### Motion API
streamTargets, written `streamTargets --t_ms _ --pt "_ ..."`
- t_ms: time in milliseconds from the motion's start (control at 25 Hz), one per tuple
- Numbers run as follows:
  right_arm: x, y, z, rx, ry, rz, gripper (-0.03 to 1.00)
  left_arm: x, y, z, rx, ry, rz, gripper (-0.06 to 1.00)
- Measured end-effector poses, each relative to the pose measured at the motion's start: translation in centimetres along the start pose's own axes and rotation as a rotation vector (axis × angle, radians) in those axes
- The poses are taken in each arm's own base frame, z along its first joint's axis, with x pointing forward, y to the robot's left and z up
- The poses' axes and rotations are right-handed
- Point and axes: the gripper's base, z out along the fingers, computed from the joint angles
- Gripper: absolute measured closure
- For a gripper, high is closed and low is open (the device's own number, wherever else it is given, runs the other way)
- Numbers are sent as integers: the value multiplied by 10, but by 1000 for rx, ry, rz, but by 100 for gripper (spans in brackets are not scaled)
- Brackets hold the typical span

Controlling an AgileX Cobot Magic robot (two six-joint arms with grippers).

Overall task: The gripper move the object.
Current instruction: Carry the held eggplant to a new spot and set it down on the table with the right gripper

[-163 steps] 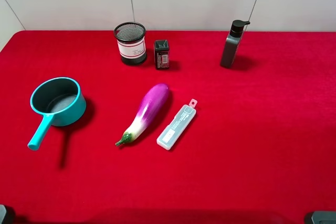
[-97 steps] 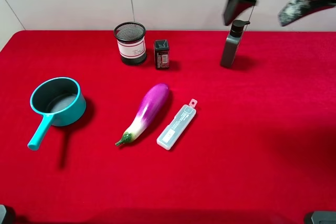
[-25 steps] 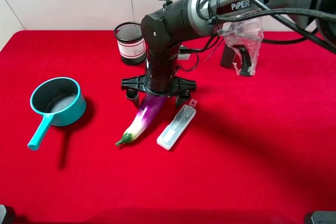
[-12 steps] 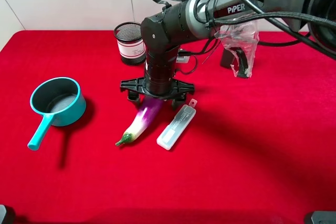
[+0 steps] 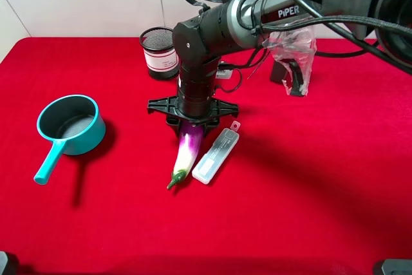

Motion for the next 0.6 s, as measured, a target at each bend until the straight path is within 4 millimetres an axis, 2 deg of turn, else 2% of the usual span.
streamTargets --t_ms 400,600 --pt "2 -1 -2 8 17 5 59 0 0 0 0 0 0 -4" --pt "1 1 -14 -7 3 3 59 0 0 0 0 0 0 -4"
